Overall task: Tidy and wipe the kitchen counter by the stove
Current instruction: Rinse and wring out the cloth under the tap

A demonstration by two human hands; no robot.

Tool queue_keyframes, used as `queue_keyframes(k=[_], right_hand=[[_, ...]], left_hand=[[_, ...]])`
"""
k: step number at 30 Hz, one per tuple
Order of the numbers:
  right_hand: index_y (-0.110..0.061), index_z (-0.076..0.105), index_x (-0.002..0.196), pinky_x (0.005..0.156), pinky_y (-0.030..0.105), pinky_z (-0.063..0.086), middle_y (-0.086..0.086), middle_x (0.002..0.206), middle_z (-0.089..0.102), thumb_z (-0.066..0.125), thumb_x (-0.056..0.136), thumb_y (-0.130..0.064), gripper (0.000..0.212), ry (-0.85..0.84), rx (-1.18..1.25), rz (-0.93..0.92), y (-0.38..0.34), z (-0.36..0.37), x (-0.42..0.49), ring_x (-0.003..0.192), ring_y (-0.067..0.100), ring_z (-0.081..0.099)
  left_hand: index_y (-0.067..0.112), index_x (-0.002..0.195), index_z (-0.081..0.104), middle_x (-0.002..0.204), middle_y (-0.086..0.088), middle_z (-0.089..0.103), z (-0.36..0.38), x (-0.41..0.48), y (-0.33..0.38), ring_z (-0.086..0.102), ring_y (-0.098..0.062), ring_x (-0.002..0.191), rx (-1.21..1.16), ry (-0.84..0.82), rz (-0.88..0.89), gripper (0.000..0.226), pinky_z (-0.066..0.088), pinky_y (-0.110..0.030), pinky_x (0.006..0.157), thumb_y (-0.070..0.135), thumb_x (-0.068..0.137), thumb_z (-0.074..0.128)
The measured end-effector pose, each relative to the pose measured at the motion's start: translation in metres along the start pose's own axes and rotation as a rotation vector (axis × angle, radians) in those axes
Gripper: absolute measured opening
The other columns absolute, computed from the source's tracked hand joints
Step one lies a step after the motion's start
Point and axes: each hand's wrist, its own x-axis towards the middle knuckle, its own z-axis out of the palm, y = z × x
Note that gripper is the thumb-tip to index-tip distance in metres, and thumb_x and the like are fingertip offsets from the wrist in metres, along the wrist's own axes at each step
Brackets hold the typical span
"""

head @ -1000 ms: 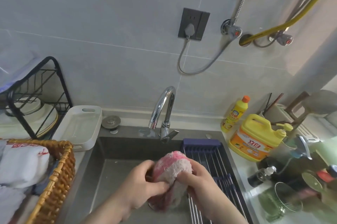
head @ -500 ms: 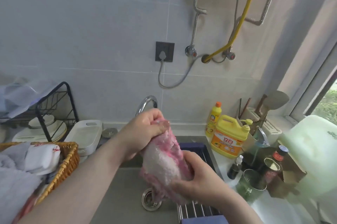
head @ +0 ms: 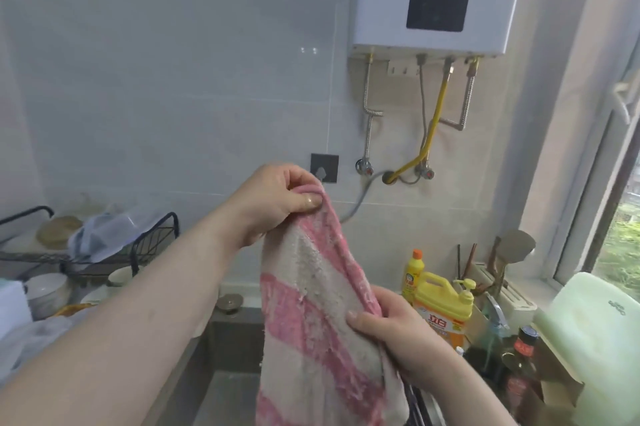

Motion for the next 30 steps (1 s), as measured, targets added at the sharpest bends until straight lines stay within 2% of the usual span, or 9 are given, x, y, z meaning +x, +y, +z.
queue_keyframes(k=[4, 8, 14, 17, 19, 22, 25, 27, 30], right_hand=[[-0.014, 0.075, 0.103, 0.092, 0.043, 0.055, 0.015, 0.109, 0.073, 0.077, 0.071, -0.016, 0.033, -0.221, -0.109, 0.017, -0.011, -0.007, -0.008, 0.101, 0.031, 0.070], [-0.007, 0.073, 0.109, 0.090, 0.039, 0.054, 0.019, 0.115, 0.070, 0.077, 0.070, -0.015, 0.041, -0.196, -0.037, 0.025, -0.003, -0.019, -0.007, 0.107, 0.033, 0.067], [0.005, 0.070, 0.103, 0.075, 0.045, 0.056, 0.025, 0.098, 0.072, 0.071, 0.079, -0.020, 0.034, 0.144, 0.242, -0.091, 0.005, -0.018, -0.004, 0.084, 0.033, 0.068], [0.006, 0.067, 0.109, 0.088, 0.059, 0.048, 0.029, 0.098, 0.069, 0.056, 0.092, -0.027, 0.038, 0.381, 0.459, -0.195, -0.002, -0.025, -0.002, 0.090, 0.041, 0.064], [0.007, 0.067, 0.105, 0.088, 0.056, 0.052, 0.030, 0.088, 0.069, 0.057, 0.089, -0.034, 0.045, 0.412, 0.438, -0.186, -0.010, -0.026, -0.007, 0.084, 0.037, 0.067], [0.004, 0.067, 0.085, 0.068, 0.037, 0.054, 0.012, 0.068, 0.073, 0.071, 0.083, -0.029, 0.033, 0.169, 0.357, -0.138, -0.014, -0.021, -0.014, 0.062, 0.016, 0.071], [0.011, 0.071, 0.096, 0.083, 0.049, 0.055, 0.035, 0.100, 0.068, 0.089, 0.061, -0.036, 0.061, -0.113, 0.232, -0.035, -0.003, -0.011, -0.015, 0.091, 0.037, 0.068], [0.014, 0.067, 0.104, 0.091, 0.062, 0.048, 0.045, 0.113, 0.058, 0.093, 0.057, -0.020, 0.063, -0.159, 0.310, -0.013, 0.003, -0.011, -0.016, 0.100, 0.048, 0.061], [0.019, 0.059, 0.110, 0.085, 0.057, 0.051, 0.041, 0.109, 0.059, 0.090, 0.041, 0.001, 0.078, -0.046, 0.470, -0.069, 0.004, -0.018, -0.012, 0.094, 0.048, 0.061]], left_hand=[[0.019, 0.074, 0.068, 0.062, 0.015, 0.067, -0.002, -0.001, 0.038, 0.059, 0.003, 0.062, 0.074, 0.093, 0.156, 0.026, 0.047, -0.012, 0.067, -0.004, 0.086, 0.067], [0.015, 0.075, 0.065, 0.063, 0.006, 0.065, -0.007, 0.005, 0.065, 0.060, -0.006, 0.058, -0.092, 0.252, 0.169, 0.022, 0.052, -0.022, 0.064, -0.003, 0.088, 0.064], [0.010, 0.080, 0.064, 0.071, -0.006, 0.064, -0.006, 0.009, 0.090, 0.061, -0.014, 0.060, -0.170, 0.279, 0.125, 0.015, 0.055, -0.026, 0.062, -0.002, 0.090, 0.063], [0.010, 0.083, 0.065, 0.072, -0.006, 0.065, -0.009, 0.014, 0.100, 0.063, -0.014, 0.060, -0.177, 0.283, 0.122, 0.013, 0.057, -0.028, 0.064, 0.000, 0.090, 0.063], [0.010, 0.084, 0.065, 0.071, -0.006, 0.065, -0.010, 0.016, 0.102, 0.062, -0.015, 0.060, -0.171, 0.273, 0.125, 0.011, 0.056, -0.030, 0.066, 0.001, 0.090, 0.064], [0.009, 0.084, 0.065, 0.072, -0.006, 0.065, -0.007, 0.016, 0.103, 0.062, -0.016, 0.061, -0.198, 0.255, 0.096, 0.009, 0.056, -0.029, 0.065, 0.002, 0.090, 0.064], [0.008, 0.080, 0.064, 0.069, -0.008, 0.063, -0.001, 0.016, 0.102, 0.060, -0.018, 0.060, -0.224, 0.256, 0.065, 0.013, 0.055, -0.031, 0.066, -0.001, 0.090, 0.062], [0.008, 0.079, 0.064, 0.068, -0.008, 0.062, 0.001, 0.016, 0.100, 0.060, -0.018, 0.059, -0.228, 0.259, 0.043, 0.015, 0.055, -0.031, 0.064, -0.002, 0.090, 0.062], [0.007, 0.079, 0.062, 0.069, -0.010, 0.061, -0.005, 0.014, 0.098, 0.059, -0.018, 0.057, -0.210, 0.267, 0.012, 0.014, 0.055, -0.029, 0.059, -0.004, 0.089, 0.062]])
